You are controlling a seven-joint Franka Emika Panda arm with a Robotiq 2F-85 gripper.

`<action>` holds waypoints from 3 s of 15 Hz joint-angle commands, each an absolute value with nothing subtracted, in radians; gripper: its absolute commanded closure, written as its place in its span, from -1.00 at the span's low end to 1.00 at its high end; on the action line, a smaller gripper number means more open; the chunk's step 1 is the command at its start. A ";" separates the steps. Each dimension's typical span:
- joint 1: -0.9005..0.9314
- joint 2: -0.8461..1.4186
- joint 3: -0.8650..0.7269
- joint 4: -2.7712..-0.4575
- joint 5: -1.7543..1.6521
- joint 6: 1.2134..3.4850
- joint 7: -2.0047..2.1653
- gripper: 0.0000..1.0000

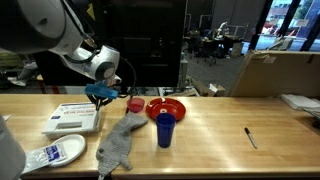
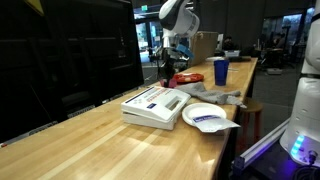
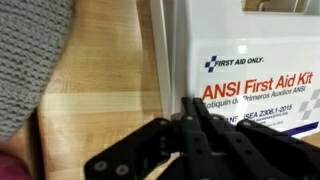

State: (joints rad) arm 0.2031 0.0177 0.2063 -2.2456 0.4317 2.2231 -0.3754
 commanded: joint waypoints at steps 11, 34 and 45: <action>0.207 -0.058 0.209 -2.236 0.429 2.167 -0.538 1.00; 0.262 -0.225 0.182 -2.310 0.392 1.739 -1.151 -0.08; 0.328 -0.217 0.235 -2.299 0.402 1.728 -1.333 -1.00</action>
